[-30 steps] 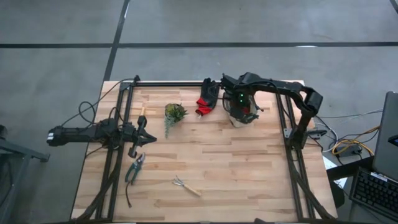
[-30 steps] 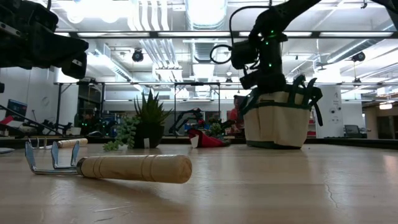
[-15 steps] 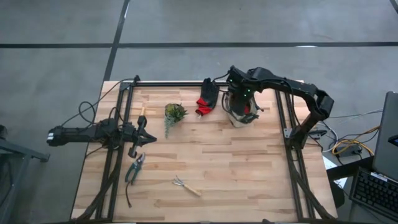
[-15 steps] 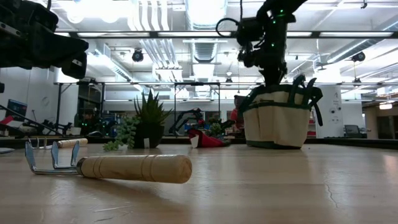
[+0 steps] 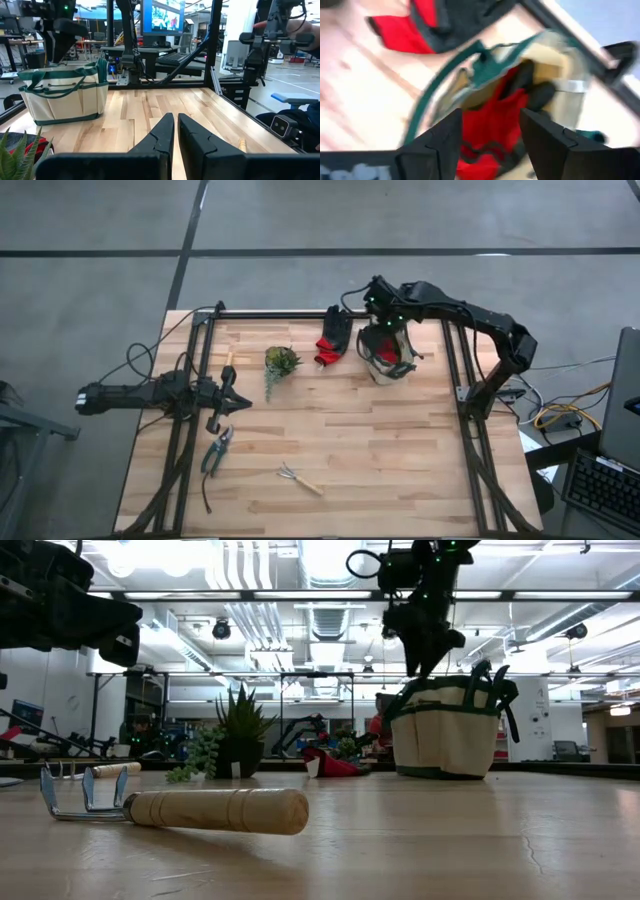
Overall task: Pick & Place Garden tools in Gardening bag
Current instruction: Adjust the gardening bag
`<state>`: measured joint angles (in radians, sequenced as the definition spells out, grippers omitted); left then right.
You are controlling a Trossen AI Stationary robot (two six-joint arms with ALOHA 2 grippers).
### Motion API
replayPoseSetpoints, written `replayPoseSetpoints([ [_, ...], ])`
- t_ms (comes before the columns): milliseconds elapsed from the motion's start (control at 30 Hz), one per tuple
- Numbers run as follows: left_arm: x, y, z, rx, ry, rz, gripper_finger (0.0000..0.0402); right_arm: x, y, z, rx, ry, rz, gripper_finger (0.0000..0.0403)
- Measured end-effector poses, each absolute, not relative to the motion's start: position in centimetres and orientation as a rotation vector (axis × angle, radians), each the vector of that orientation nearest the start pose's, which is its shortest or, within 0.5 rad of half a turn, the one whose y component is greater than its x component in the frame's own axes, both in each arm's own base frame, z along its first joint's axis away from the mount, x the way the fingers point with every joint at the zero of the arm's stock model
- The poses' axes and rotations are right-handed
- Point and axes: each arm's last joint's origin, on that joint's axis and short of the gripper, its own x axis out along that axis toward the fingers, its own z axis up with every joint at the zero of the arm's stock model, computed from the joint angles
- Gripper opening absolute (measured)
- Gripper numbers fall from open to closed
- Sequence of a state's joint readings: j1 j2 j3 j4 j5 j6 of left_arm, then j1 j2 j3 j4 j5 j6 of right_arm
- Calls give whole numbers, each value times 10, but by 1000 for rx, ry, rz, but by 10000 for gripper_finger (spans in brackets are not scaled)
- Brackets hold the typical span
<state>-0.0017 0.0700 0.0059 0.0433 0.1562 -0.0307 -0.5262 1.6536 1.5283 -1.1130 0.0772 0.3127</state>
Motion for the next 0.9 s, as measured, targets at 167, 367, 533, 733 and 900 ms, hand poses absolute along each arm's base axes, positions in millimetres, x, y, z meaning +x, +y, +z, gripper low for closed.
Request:
replayPoseSetpoints([
  [167,101,-5,164,-32,23,-157,28,287,-166,293,595,1164,-680,185],
  [367,101,-5,164,-32,23,-158,28,292,-168,289,594,1153,-677,185],
  [533,101,-5,164,-32,23,-157,28,293,-168,289,594,1149,-674,187],
  [733,101,-5,164,-32,23,-157,28,298,-169,277,598,1181,-667,175],
  [900,101,-5,164,-32,23,-158,28,300,-170,271,587,1207,-654,141],
])
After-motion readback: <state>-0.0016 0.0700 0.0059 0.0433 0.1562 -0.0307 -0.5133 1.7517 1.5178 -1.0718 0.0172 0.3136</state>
